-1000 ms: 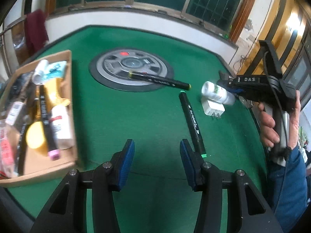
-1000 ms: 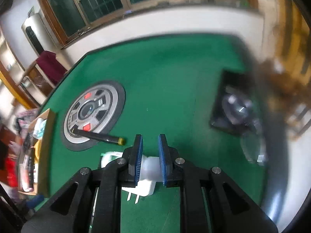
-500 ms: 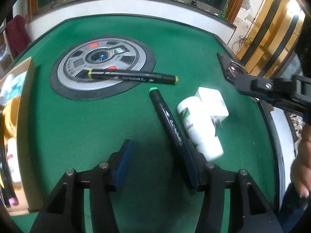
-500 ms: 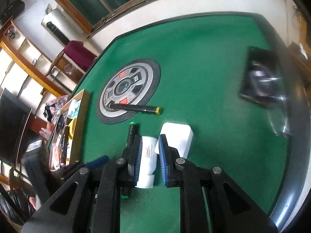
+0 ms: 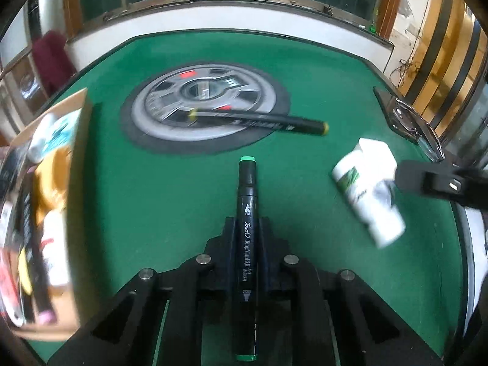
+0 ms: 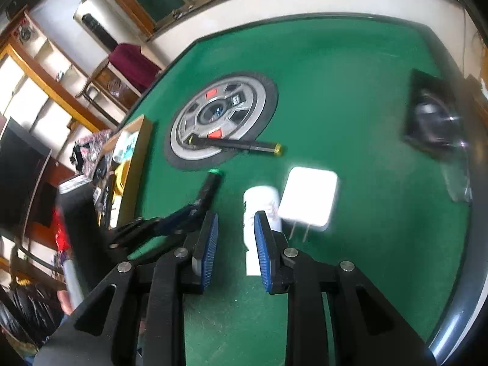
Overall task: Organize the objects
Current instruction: 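Grasp a green-capped black marker with the left gripper at the pile, then grasp the white bottle with the right gripper and lift it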
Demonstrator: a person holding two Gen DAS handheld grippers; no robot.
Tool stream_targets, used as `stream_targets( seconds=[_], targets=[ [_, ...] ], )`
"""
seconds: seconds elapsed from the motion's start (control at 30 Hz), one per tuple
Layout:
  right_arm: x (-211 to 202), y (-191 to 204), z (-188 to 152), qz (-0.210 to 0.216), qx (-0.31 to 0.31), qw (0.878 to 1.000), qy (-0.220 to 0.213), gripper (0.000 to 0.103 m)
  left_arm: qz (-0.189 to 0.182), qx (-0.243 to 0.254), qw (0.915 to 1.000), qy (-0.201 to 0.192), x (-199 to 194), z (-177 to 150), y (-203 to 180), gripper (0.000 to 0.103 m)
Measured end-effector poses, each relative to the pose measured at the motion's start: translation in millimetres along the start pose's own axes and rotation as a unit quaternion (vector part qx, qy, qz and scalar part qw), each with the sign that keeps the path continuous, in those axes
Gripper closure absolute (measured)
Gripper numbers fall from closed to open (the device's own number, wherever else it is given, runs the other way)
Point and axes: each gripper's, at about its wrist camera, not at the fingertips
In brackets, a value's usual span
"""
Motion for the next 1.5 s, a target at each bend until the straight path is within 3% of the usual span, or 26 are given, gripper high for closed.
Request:
stream_targets(
  seconds=[0.23,0.37,0.53,0.63,0.77,0.93,1.5],
  targets=[
    [16,8,-11,-0.057,-0.034,0.998,0.004,0.073,0.01,0.023,0.9994,-0.026,-13,-12,-2,0.091],
    [29,10,-17,-0.09,-0.058,0.994,0.014,0.073,-0.005,0.007,0.9995,-0.029,-3,-8,5,0.091],
    [46,13,-23,-0.112,-0.078,0.99,0.029,0.071,0.004,0.02,0.9992,-0.035,5,-7,2,0.091],
    [40,16,-22,-0.098,-0.067,0.993,0.02,0.072,-0.003,0.007,0.9988,-0.048,1,-4,7,0.091],
    [18,29,-18,-0.081,-0.068,0.994,-0.026,0.072,0.011,0.01,0.9943,-0.106,-18,2,8,0.091],
    [6,37,-19,-0.062,-0.063,0.995,-0.048,0.072,0.038,0.026,0.9842,-0.171,-37,4,4,0.091],
    [1,52,-19,-0.047,-0.056,0.995,-0.062,0.072,0.067,0.022,0.9739,-0.216,-52,2,8,0.091]
  ],
)
Point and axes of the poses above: each gripper's, at about its wrist camera, not at the fingertips, and x roughly the way its jaws point, y to its left, z to its top, and after that the axes turned 14 degrees about -y, right-handed
